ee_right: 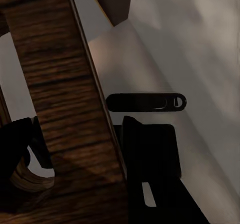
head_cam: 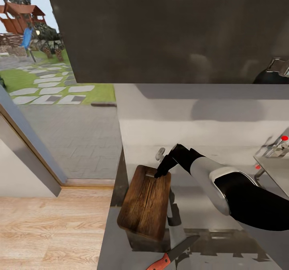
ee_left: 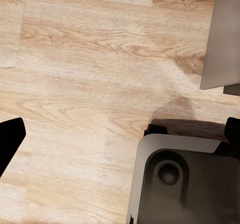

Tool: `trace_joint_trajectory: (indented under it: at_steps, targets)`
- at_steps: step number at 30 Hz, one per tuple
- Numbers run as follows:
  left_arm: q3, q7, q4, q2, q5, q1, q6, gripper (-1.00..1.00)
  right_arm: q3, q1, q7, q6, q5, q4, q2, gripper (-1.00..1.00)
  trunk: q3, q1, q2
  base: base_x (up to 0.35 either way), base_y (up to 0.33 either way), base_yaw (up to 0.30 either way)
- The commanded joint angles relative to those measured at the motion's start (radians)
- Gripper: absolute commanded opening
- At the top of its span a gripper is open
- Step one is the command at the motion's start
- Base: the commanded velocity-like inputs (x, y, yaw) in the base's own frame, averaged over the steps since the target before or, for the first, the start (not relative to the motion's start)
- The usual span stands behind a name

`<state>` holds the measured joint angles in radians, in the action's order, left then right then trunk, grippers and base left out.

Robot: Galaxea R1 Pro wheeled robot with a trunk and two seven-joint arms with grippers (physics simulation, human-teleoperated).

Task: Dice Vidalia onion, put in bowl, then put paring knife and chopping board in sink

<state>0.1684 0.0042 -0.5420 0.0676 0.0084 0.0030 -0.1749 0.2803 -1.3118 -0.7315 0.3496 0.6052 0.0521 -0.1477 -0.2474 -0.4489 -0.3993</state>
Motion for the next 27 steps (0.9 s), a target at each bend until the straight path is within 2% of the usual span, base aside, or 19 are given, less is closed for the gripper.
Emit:
trace_joint_trajectory:
  at_steps: [1,17,27]
  targets:
    - [0.000,0.000,-0.001,0.000,0.001,0.000,-0.001,1.00,0.025,0.004,0.004,0.000,0.001,0.001,0.000,-1.00,-0.002,-0.001,-0.001,0.000,0.000,0.000]
    - [0.000,0.000,-0.001,0.000,0.001,0.000,-0.001,1.00,0.025,0.004,0.006,0.002,0.001,0.002,0.000,-1.00,-0.002,-0.001,-0.001,0.000,0.000,0.000]
    - [0.000,0.000,-0.001,0.000,0.001,0.000,-0.001,1.00,0.025,0.004,0.006,0.003,0.001,0.002,0.000,-1.00,0.012,-0.001,-0.001,0.000,0.000,0.000]
